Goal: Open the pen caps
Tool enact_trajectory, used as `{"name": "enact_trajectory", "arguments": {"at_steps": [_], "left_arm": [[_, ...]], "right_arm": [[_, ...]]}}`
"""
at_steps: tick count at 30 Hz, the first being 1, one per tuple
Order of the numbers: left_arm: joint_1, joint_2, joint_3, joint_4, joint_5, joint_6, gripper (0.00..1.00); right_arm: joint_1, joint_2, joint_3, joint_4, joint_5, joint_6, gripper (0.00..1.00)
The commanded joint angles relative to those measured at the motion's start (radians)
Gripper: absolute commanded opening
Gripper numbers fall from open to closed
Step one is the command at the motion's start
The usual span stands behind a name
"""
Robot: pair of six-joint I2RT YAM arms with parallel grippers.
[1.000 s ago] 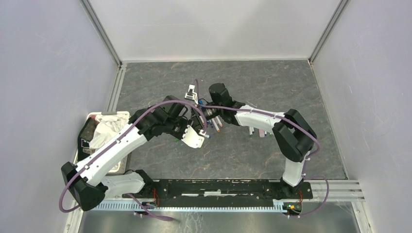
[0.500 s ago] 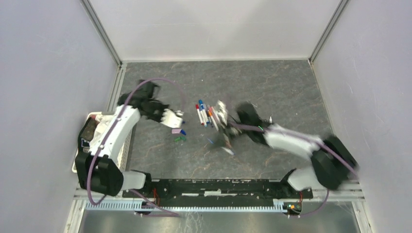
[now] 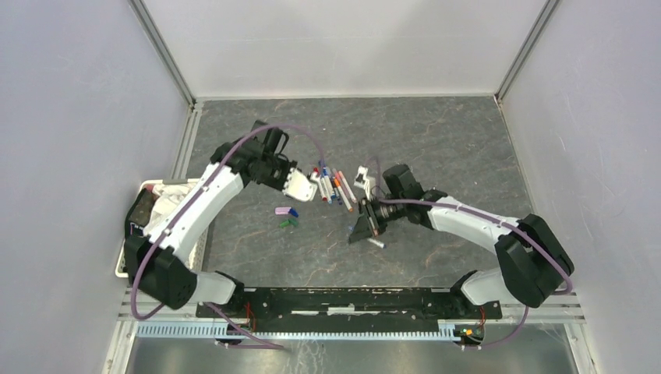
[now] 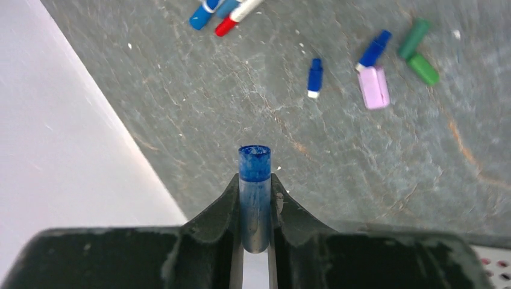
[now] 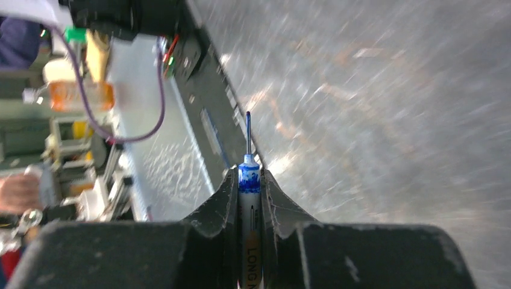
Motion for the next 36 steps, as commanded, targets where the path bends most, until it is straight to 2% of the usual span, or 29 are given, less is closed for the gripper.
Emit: {"name": "enact_trajectory", "arguments": {"at_steps": [1,2,6,8,12,17,22,27,30,36], "left_arm": [[0.0,0.171,0.192,-0.031,0.043,-0.338,0.03],[0.005,0.224,0.226,-0.039,0.055,-0.401,0.07],[0.008,0.324,0.258,-0.004,0.085,-0.544,0.1],[0.006,0.343,0.215,0.044,0.104,-0.576,0.13],[-0.009,0.345,0.072,0.157,0.103,-0.576,0.15],[-0.033,0.366,-0.042,0.238,0.084,-0.561,0.18],[-0.041,0.409,-0.065,0.267,0.06,-0.568,0.25],[-0.041,0.42,-0.065,0.268,0.07,-0.588,0.43],[-0.041,0.398,-0.063,0.252,0.086,-0.597,0.48],[-0.039,0.362,0.03,0.123,0.134,-0.643,0.68]], "right_arm": [[-0.106,-0.001,0.146,-0.12,0.215,-0.121,0.0],[-0.13,-0.011,0.151,-0.126,0.286,-0.117,0.0],[-0.186,-0.063,0.153,-0.138,0.576,-0.092,0.0],[-0.193,-0.079,0.156,-0.146,0.728,-0.088,0.0],[-0.22,-0.081,0.138,-0.126,0.916,-0.1,0.0],[-0.27,-0.036,0.113,-0.099,1.004,-0.123,0.0],[-0.276,-0.005,0.06,-0.017,1.055,-0.131,0.0],[-0.275,0.065,0.059,0.035,1.056,-0.148,0.02],[-0.275,0.11,0.077,0.039,1.065,-0.158,0.02],[-0.275,0.156,0.091,0.061,1.097,-0.172,0.09]]}}
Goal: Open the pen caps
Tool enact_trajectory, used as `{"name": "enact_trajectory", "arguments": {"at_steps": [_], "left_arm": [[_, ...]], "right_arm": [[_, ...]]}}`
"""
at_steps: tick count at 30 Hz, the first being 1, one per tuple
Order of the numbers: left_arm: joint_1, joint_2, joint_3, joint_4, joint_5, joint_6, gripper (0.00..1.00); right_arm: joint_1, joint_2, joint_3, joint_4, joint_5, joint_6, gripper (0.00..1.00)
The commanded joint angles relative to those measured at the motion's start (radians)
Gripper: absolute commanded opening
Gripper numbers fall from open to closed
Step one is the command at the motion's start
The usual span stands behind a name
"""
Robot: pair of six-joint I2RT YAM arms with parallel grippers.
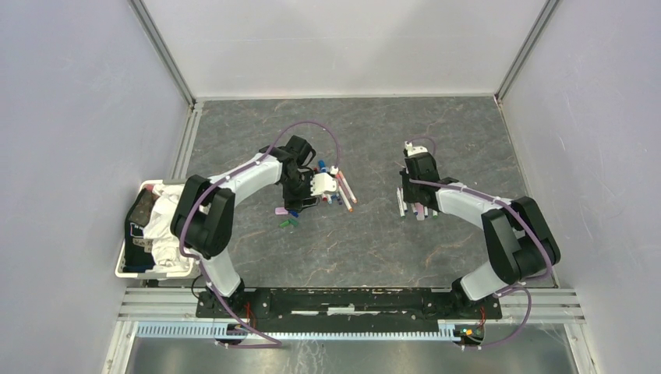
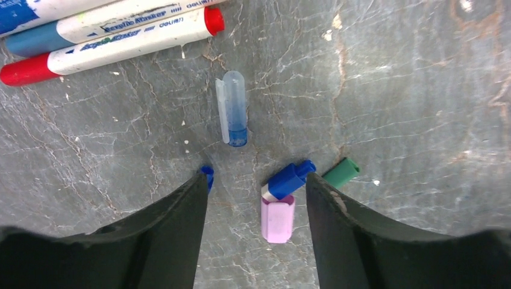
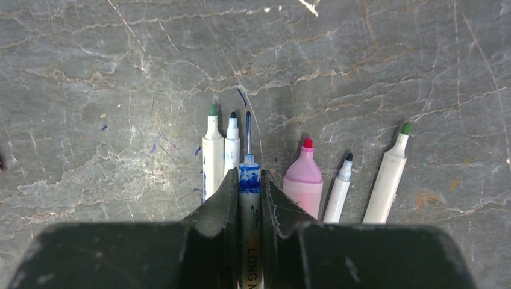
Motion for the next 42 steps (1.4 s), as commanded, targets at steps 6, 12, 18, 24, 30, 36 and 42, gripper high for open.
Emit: {"name": "enact_trajectory", "arguments": {"at_steps": [6,12,18,24,30,36,42], "left_arm": [[0.008,-0.127,0.238,-0.179,0.109,-0.186,1.0],[0.015,-0.223,0.316,-0.151,0.028,-0.351,1.0],[0.029,-0.289,0.347,-0.107,-0.089,-0.46,1.0],[0.095,-0.328,0.363,-0.091,-0.131,-0.508,1.0],[0.259,-0.361,0.367,-0.106,-0.001,-0.543,1.0],[0.276,-0.383,0.304,-0.112,-0.018,-0.584,1.0],[0.278,-0.379,0.279,-0.168,0.066,-0.594,1.0]], "right_arm": [[0.001,0.046,0.046,0.072,0.052,-0.02,0.23],[0.002,0.037,0.048,0.069,0.063,-0.02,0.28],[0.004,-0.042,0.061,0.043,0.09,-0.004,0.29],[0.079,-0.086,0.138,0.055,0.064,-0.049,0.48],[0.184,0.063,0.306,0.045,-0.082,-0.12,0.52],[0.27,0.293,0.535,-0.049,-0.135,-0.174,0.42],[0.277,0.404,0.562,-0.042,-0.144,-0.151,0.35]]}}
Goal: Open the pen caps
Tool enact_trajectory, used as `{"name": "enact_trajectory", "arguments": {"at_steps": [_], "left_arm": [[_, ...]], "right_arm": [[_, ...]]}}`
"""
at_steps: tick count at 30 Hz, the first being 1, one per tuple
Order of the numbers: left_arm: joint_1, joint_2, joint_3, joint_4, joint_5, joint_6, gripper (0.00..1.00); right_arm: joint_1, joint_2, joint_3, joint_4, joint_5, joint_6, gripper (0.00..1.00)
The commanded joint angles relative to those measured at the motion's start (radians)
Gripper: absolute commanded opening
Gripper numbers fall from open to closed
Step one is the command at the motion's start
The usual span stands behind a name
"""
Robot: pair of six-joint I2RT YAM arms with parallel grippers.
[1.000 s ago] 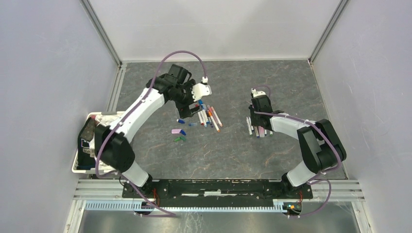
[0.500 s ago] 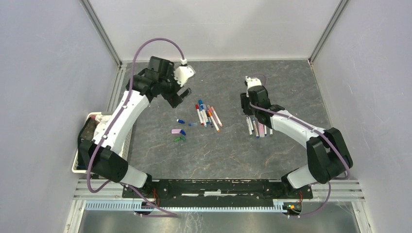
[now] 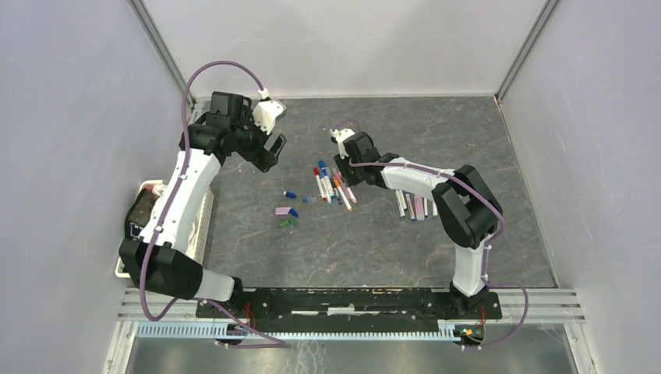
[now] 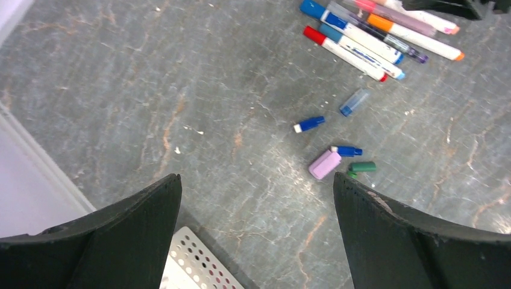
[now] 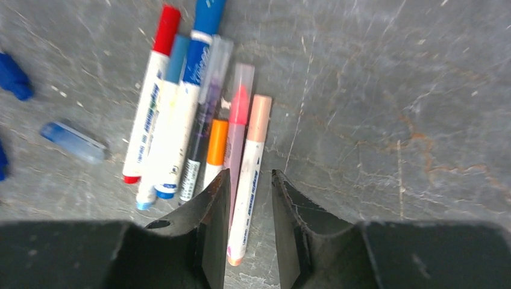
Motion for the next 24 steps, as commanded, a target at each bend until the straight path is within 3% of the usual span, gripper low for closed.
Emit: {"name": "enact_trajectory", "arguments": {"at_steps": [1,15,21,24], "left_arm": [[-0.003,-0.021,-0.025,-0.04,0.082,-0.058,1.0],[-0.002,-0.02,-0.031,-0.099,0.132,-0.023,1.0],[-0.002,-0.02,-0.045,-0.102,0.195,0.001,1.0],[-0.005,-0.015,-0.045,-0.103,0.245,0.039,1.0]], "right_arm": [[-0.008,0.049,0.035,-0.023,-0.015,-0.004,0.35],[-0.009,0.086,-0.025,-0.016,0.045,-0.001,0.26],[-0.01,0.053,-0.089,-0.017,0.079,0.017,0.36],[-0.012,0.025,-0.124,0.004,0.055,0.023,0.28]]}}
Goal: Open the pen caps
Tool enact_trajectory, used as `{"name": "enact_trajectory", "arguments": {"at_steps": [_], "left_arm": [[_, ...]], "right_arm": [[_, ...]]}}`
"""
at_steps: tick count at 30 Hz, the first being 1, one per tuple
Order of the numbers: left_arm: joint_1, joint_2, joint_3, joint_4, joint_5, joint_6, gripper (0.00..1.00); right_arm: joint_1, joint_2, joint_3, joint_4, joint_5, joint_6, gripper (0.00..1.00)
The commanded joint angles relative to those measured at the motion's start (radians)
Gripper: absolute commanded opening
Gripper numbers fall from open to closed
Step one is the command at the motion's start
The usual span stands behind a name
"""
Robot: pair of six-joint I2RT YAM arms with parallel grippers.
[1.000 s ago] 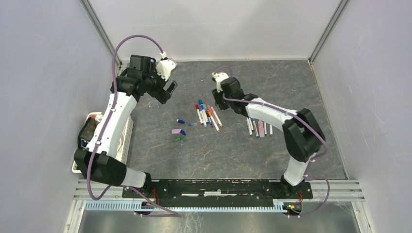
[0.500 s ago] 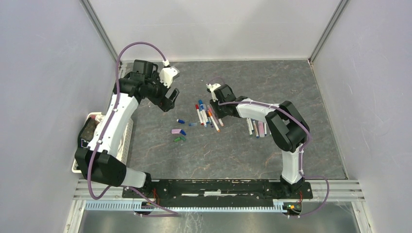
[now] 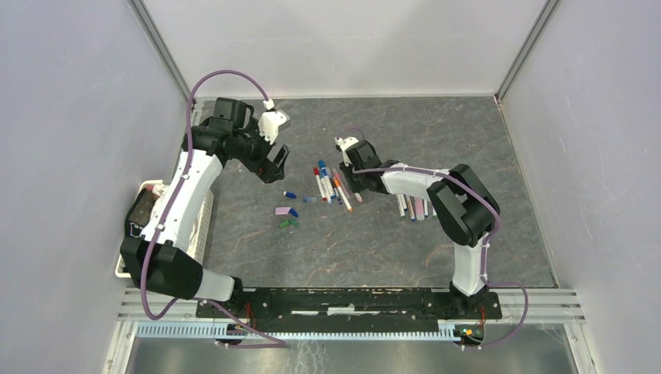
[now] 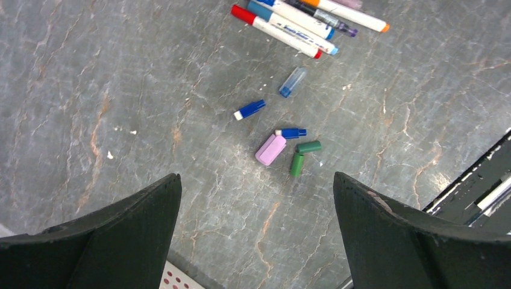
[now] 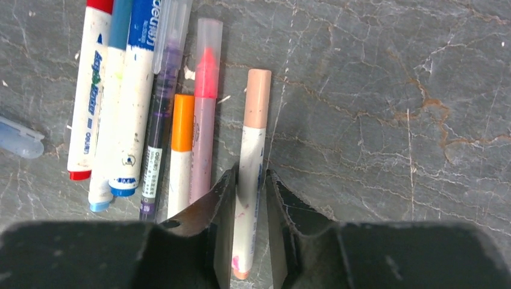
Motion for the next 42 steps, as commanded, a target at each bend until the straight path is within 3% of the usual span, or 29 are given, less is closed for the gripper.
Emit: {"name": "enact_trajectory", "arguments": {"at_steps": [1,5,11,18,23,31,39,42], "left_arm": [[-0.005,-0.011,0.0,-0.004,0.106,0.062,1.0],[-0.011,0.008,0.007,-0.008,0.13,0.137,1.0],[-0.044,0.001,-0.026,0.024,0.201,0.291,1.0],[-0.242,0.069,0.0,-0.016,0.08,0.481,1.0],[-0.311,0.072,-0.028,-0.04,0.096,0.585,0.99],[-0.347,0.039,-0.084,-0.126,0.169,0.708,0.79],[-0.364,0.02,-0.096,-0.161,0.213,0.745,0.55],[-0.382,0.021,-0.098,-0.178,0.221,0.75,0.51]], "right_arm": [[-0.009,-0.046,-0.068,-0.011,0.008,0.014,0.22],[-0.039,-0.131,-0.085,0.003,-0.073,0.025,0.0],[-0.068,-0.291,-0.101,-0.01,-0.288,0.041,0.0],[-0.065,-0.374,-0.138,0.031,-0.815,0.114,0.0],[-0.047,-0.379,-0.162,0.079,-1.016,0.16,0.0],[-0.021,-0.318,-0.133,0.157,-1.156,0.231,0.0],[-0.012,-0.265,-0.084,0.151,-1.187,0.245,0.0],[-0.011,-0.257,-0.076,0.161,-1.199,0.258,0.0]]}}
